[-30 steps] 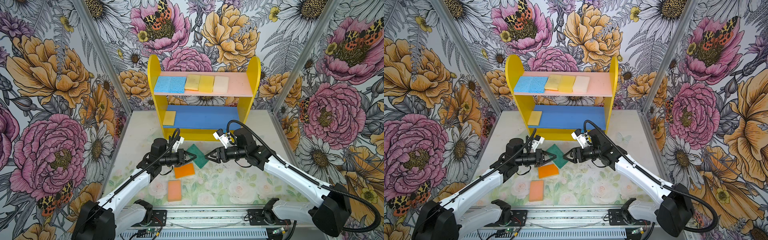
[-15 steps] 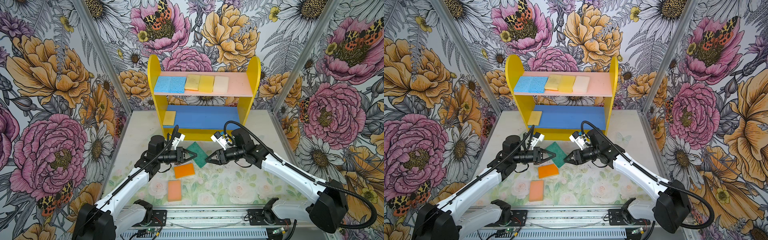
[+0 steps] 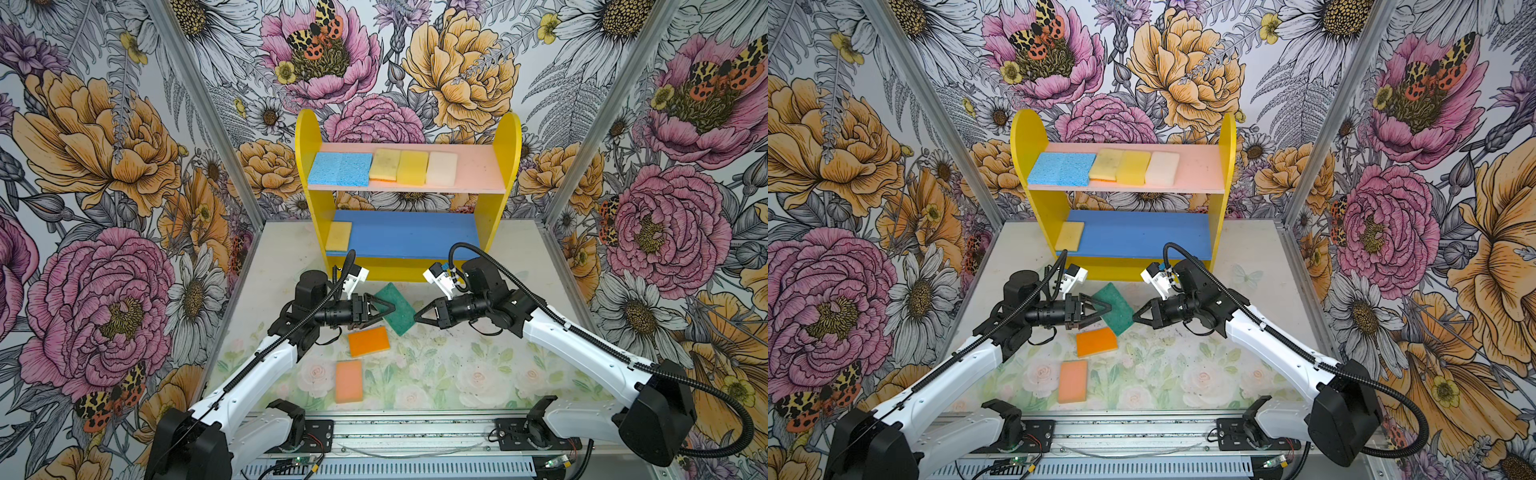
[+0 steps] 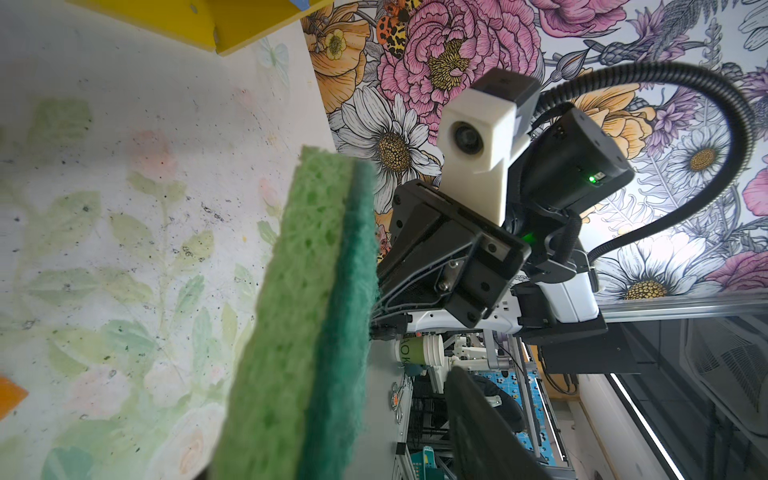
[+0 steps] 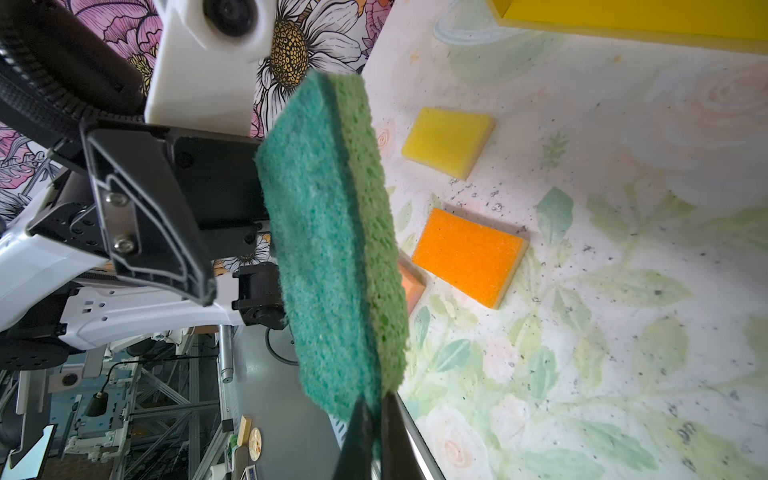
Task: Place and organize the cleaning sponges onto the shelf
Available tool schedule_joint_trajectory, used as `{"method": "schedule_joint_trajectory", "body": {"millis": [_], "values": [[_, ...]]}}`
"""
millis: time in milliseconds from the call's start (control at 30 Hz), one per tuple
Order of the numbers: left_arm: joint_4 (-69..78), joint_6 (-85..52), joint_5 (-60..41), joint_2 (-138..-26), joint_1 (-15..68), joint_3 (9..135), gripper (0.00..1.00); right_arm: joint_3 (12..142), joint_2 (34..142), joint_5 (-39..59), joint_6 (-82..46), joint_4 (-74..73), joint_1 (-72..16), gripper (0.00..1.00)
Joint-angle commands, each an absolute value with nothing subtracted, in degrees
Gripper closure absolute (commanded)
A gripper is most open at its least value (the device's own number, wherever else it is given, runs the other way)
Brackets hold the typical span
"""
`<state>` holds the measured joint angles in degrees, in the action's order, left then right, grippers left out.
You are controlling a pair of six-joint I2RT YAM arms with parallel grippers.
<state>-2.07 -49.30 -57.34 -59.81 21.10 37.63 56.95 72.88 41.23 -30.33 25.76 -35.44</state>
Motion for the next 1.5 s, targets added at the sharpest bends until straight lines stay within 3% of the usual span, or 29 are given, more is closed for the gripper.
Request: {"method": "schedule_joint_trajectory", "body": {"millis": [0, 33, 233, 400, 600, 1100, 1467], "values": [[-3.54, -47.67, -57.46, -57.39, 19.71, 38.41, 0.12, 57.92, 71.71, 36.35, -33.64, 22.11, -35.61, 1.00], [-4.28, -47.39, -57.29, -56.88, 19.37, 38.49, 0.02, 57.92, 71.62, 35.85, -34.55, 21.33, -35.60, 1.00], [-13.69, -43.01, -51.02, -50.27, 14.31, 40.23, 0.01, 59.04, 72.15, 28.68, -41.67, 19.34, -35.42, 1.00], [-33.55, -36.91, -25.27, -39.66, 8.50, 44.41, 0.01, 60.31, 76.28, 20.12, -52.80, 14.76, -35.33, 1.00], [-41.72, -33.71, -10.32, -32.18, 7.33, 45.40, 0.01, 64.94, 84.69, 13.34, -60.68, 7.63, -36.71, 1.00], [-47.23, -21.40, -4.34, -35.36, 4.87, 48.56, 0.01, 82.46, 105.72, 10.53, -67.02, 1.35, -38.61, 1.00], [-45.69, -20.83, -3.84, -33.34, 4.38, 45.95, 0.01, 93.73, 115.86, 11.52, -68.82, 1.49, -39.28, 1.00]]}}
